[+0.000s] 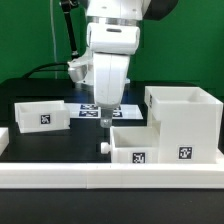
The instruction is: Assemble drawer
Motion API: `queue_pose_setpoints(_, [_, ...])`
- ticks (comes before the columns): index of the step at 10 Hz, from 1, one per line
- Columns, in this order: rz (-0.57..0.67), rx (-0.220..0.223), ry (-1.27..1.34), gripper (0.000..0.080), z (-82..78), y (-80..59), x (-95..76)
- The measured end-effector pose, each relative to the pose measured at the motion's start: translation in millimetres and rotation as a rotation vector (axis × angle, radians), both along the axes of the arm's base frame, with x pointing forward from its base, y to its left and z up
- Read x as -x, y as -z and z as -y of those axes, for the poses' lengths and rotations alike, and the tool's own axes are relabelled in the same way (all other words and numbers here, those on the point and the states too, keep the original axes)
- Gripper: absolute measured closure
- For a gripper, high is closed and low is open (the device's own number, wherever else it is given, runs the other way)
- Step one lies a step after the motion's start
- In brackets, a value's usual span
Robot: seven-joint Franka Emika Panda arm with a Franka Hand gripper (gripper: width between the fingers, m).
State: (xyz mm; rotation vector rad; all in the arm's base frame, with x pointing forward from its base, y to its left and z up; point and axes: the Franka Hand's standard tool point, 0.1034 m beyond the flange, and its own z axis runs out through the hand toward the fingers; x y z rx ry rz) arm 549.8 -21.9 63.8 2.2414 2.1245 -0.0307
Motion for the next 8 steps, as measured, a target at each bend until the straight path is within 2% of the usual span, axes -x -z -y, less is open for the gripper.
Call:
queue_pose_setpoints(1, [0.0,-0.009,-0.034,0.015,4.0,3.7,-0.1])
queue_pose_setpoints(2, [-0.007,-0.041,-0.056,0.015,15.6,13.5,0.5])
queue_pose_setpoints(5, [-0.015,-0.129,-0.08,0.015,37.3,18.6,-21.6])
queue_pose_setpoints(7, [-0.03,-0.2,-0.083,0.015,49.1,23.1,-26.4])
queue_pose_setpoints(8, [-0.038,-0.228,-0.066,0.015,49.8,24.8,-26.8])
